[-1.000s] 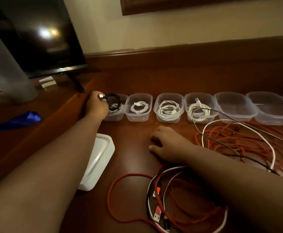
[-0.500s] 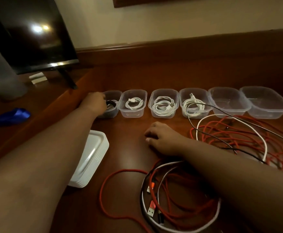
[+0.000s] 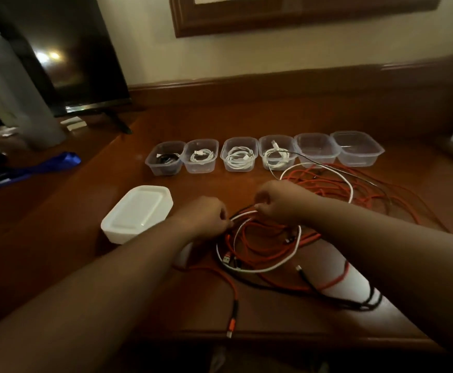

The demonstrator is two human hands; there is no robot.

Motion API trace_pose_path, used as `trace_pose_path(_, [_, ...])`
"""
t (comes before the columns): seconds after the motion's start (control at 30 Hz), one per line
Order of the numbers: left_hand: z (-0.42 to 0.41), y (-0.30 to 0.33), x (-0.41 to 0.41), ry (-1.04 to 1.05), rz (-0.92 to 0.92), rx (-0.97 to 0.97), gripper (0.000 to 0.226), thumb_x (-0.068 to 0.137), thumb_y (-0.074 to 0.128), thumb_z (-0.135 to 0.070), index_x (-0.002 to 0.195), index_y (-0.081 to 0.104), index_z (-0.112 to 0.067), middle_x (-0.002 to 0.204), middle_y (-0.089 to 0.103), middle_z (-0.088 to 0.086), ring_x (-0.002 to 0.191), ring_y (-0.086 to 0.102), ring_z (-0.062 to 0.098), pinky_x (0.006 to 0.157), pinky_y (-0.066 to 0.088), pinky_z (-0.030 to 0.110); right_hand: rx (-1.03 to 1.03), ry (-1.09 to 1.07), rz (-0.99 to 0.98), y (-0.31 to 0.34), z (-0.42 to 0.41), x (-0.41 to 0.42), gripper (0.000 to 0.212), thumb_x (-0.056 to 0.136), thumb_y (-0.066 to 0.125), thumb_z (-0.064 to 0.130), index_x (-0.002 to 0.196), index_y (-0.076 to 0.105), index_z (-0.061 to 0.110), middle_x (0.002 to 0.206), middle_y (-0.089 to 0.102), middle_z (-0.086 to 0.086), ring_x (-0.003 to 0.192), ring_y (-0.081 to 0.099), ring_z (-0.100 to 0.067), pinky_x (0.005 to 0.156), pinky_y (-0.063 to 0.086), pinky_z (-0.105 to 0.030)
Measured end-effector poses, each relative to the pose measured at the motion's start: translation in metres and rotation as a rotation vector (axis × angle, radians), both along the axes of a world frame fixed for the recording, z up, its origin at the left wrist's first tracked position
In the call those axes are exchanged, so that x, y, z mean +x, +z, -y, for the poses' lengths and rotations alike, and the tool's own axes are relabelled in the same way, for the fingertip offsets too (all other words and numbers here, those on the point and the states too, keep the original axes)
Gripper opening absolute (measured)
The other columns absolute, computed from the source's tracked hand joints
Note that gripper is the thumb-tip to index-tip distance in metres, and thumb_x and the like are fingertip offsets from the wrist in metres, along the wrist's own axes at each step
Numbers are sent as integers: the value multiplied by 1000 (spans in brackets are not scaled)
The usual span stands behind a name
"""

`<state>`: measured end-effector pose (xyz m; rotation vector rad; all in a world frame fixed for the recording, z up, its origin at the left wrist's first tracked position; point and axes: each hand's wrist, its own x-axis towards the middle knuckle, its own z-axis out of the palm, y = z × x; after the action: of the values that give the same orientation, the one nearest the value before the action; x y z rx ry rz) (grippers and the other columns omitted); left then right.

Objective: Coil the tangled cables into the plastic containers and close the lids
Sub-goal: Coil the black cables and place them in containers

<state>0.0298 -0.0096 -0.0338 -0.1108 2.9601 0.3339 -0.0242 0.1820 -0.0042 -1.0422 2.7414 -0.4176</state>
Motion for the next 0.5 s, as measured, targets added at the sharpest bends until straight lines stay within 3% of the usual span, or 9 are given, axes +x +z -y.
trace_pose_path(0.13, [-8,-4,14,91,-77,51,15,95,62,-35,89,69,-24,89,67,-3,80,62,12,66,49,28,-5,-25,15,2,-27,32,23,97,58,28,117,63,19,114,64,0,99,60,-16,78,48,-28])
trace_pose_path(0.27, [-10,4,19,155,-273,107,15,97,58,-33,89,66,-23,94,67,-1,83,59,15,68,45,30,-33,-73,26,7,-46,51,23,96,59,29,118,62,21,115,63,-1,93,62,-16,70,50,-26])
trace_pose_path(0.4, [-12,23,21,220,-449,307,14,98,56,-28,89,63,-22,91,68,5,87,62,22,80,51,36,46,-89,-8,11,-55,61,27,96,59,31,119,61,19,120,63,-4,105,60,-20,82,50,-30])
trace_pose_path(0.5, [-15,37,21,301,-491,506,13,101,52,-25,93,60,-18,82,66,4,81,66,23,82,56,40,152,-81,47,11,-60,69,48,94,60,45,133,53,18,131,57,-5,116,56,-23,87,46,-31])
